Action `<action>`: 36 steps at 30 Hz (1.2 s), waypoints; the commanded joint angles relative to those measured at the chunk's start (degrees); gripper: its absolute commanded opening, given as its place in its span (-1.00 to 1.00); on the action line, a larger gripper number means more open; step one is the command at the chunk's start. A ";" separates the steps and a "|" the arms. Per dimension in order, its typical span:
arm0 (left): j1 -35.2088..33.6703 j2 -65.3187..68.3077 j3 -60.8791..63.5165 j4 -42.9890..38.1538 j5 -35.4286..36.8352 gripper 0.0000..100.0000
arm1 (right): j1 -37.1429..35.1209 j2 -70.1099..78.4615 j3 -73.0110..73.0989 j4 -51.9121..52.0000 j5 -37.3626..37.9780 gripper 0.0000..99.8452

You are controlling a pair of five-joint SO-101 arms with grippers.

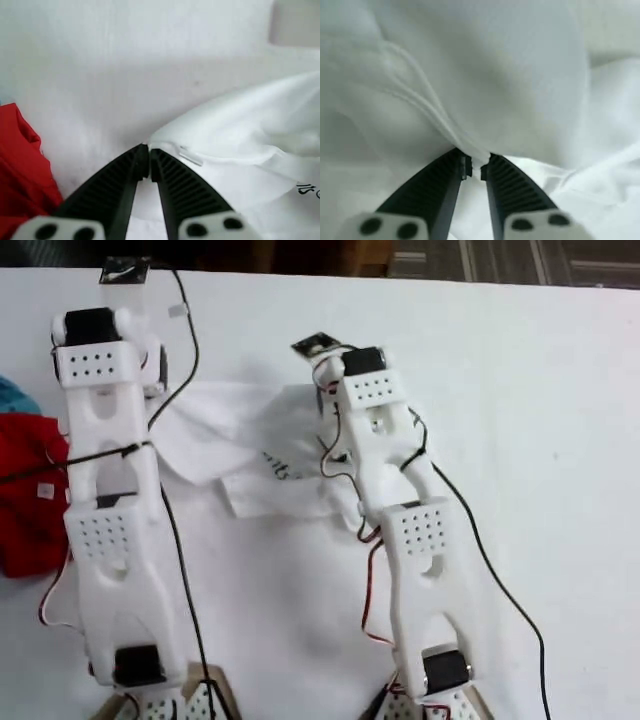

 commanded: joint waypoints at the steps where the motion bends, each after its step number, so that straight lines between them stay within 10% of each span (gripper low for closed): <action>1: 0.00 -3.78 -0.13 0.70 -0.18 -0.95 | 1.27 -2.07 -4.31 1.19 0.35 -0.96; 19: 0.44 -12.92 -1.63 0.97 -0.26 -0.95 | 3.12 -44.88 2.64 1.27 0.70 -0.96; 36: 6.42 -48.44 0.13 0.97 -5.63 -0.95 | 7.78 -74.77 3.16 1.19 0.35 -0.96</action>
